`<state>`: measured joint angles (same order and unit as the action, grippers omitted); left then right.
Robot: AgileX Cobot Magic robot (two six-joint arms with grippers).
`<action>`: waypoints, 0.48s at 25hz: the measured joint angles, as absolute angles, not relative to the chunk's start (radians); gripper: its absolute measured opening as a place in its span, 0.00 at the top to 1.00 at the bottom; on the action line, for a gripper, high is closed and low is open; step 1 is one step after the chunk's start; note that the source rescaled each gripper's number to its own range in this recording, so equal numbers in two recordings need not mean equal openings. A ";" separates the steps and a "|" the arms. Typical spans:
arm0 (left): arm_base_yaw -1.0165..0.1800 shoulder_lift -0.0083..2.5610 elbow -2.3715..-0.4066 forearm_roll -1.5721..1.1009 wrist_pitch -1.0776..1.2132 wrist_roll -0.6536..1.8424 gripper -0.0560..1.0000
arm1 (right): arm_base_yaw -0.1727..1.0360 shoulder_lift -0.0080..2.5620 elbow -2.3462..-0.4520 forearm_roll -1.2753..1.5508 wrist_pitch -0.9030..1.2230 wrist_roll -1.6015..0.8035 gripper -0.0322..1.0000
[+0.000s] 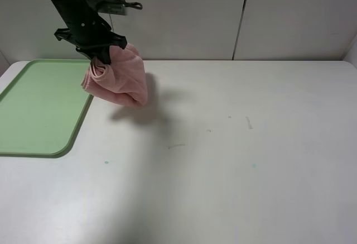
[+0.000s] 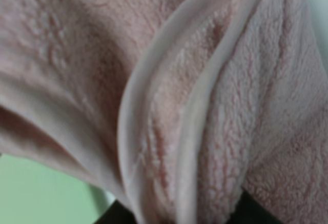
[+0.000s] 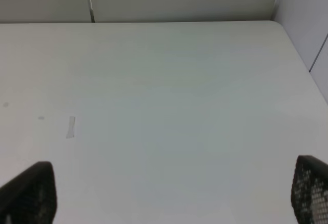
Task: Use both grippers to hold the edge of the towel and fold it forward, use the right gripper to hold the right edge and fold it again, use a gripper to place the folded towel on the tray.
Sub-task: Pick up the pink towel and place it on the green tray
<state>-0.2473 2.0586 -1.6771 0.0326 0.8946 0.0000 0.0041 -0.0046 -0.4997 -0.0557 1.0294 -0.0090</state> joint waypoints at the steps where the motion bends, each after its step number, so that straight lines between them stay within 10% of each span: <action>1: -0.233 2.059 -1.677 0.030 0.900 0.006 0.79 | 0.004 -0.005 -0.500 -0.056 1.029 -0.009 0.00; 12: -0.007 2.059 -1.677 0.023 0.919 0.090 0.79 | 0.004 -0.005 -0.500 -0.056 1.029 -0.009 0.00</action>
